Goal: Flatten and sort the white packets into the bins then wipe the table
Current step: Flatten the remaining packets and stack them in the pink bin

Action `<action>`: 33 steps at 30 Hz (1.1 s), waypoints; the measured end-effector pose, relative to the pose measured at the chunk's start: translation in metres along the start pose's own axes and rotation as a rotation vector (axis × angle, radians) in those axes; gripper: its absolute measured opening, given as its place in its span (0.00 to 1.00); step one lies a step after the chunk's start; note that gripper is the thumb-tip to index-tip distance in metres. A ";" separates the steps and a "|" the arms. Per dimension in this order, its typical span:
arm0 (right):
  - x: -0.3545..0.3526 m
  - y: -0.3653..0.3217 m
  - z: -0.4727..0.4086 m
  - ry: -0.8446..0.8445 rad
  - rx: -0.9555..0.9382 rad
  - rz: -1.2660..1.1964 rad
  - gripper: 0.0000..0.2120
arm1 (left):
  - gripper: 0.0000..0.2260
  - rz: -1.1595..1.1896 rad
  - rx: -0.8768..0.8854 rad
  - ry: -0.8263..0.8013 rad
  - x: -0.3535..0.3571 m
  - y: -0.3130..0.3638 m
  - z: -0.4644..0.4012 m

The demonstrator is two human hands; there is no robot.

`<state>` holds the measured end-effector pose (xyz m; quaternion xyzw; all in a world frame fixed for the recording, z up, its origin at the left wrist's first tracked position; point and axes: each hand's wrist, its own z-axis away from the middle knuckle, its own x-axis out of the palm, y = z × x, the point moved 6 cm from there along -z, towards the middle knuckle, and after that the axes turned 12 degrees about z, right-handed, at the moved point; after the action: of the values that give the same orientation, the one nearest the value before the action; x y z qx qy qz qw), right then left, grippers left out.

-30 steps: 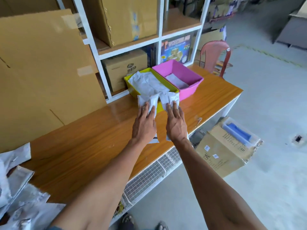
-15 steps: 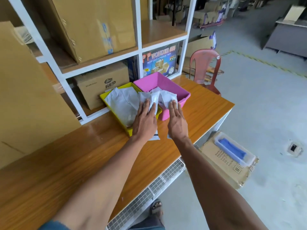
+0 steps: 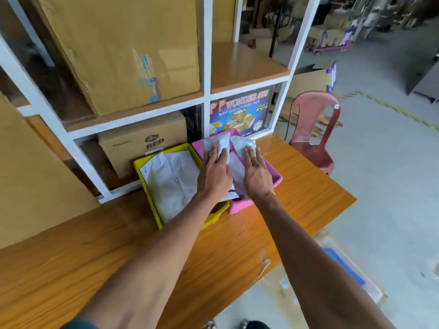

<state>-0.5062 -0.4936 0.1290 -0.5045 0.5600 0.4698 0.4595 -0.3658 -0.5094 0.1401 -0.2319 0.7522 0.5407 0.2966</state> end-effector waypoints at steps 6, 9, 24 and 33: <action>0.033 0.009 -0.057 -0.066 -0.140 0.118 0.36 | 0.25 -0.082 -0.058 0.008 0.031 -0.001 -0.045; 0.055 0.015 -0.083 -0.085 -0.218 0.122 0.35 | 0.26 -0.091 -0.152 0.004 0.052 -0.012 -0.066; 0.142 0.017 -0.147 -0.187 -0.485 0.010 0.29 | 0.28 -0.207 -0.586 -0.027 0.130 -0.053 -0.099; 0.190 0.016 -0.160 -0.364 -0.575 -0.097 0.29 | 0.29 -0.228 -0.639 -0.101 0.162 -0.091 -0.098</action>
<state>-0.5416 -0.6770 -0.0362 -0.5474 0.2887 0.6684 0.4126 -0.4401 -0.6349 -0.0106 -0.3686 0.4985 0.7232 0.3045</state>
